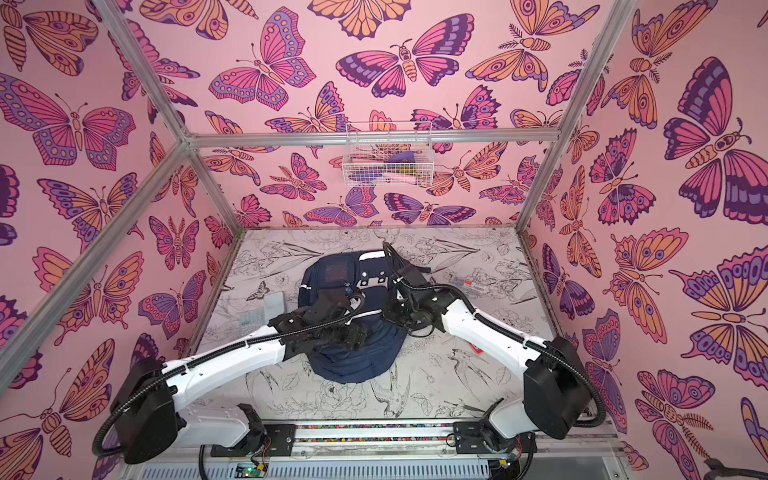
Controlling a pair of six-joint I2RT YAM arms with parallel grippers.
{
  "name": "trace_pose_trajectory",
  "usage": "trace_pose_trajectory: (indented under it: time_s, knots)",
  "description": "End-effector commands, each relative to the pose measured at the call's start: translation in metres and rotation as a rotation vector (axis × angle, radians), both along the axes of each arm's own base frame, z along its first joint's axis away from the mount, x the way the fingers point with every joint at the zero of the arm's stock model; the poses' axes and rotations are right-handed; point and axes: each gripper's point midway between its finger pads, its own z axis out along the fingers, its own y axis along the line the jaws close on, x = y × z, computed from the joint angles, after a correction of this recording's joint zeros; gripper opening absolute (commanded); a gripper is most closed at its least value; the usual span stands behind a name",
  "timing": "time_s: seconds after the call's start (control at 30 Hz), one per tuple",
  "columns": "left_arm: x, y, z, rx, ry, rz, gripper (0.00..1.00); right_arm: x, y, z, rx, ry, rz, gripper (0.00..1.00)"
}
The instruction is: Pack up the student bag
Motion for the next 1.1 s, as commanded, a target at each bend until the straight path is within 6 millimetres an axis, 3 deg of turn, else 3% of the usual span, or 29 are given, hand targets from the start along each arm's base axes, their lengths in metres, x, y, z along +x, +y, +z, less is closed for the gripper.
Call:
trace_pose_trajectory:
  time_s: [0.0, 0.17, 0.23, 0.3, 0.47, 0.53, 0.67, 0.77, 0.9, 1.07]
  knots:
    - [0.004, 0.009, -0.021, 0.088, 0.037, 0.033, 0.72, 0.002, 0.017, 0.037, 0.132, -0.052, 0.037, 0.0]
    - [0.013, 0.006, -0.018, 0.096, 0.016, 0.039, 0.64, 0.002, 0.015, 0.03, 0.144, -0.029, 0.038, 0.0]
    - [0.019, 0.011, -0.017, 0.121, -0.014, 0.069, 0.5, 0.001, 0.015, 0.029, 0.147, -0.023, 0.044, 0.0]
    - [0.027, 0.018, -0.012, 0.143, -0.052, 0.11, 0.22, 0.0, 0.015, 0.027, 0.142, -0.02, 0.052, 0.0]
    - [0.034, 0.021, 0.008, 0.128, -0.111, 0.136, 0.1, 0.002, 0.009, 0.024, 0.122, -0.023, 0.054, 0.0]
    - [0.033, 0.022, 0.013, 0.123, -0.124, 0.127, 0.0, 0.008, 0.003, 0.026, 0.112, -0.039, 0.052, 0.01]
    - [0.023, 0.014, 0.023, 0.073, -0.122, 0.058, 0.0, 0.031, -0.029, 0.039, 0.036, -0.146, 0.019, 0.5]
    - [0.007, -0.005, 0.031, -0.005, -0.077, -0.07, 0.0, 0.056, -0.053, 0.044, 0.007, -0.254, -0.03, 0.64]
    - [0.0, -0.009, 0.041, -0.044, -0.056, -0.104, 0.0, 0.082, -0.056, 0.035, 0.073, -0.285, 0.04, 0.66]
    - [-0.002, -0.005, 0.047, -0.062, -0.066, -0.104, 0.0, 0.117, -0.046, 0.006, 0.21, -0.187, 0.135, 0.57]
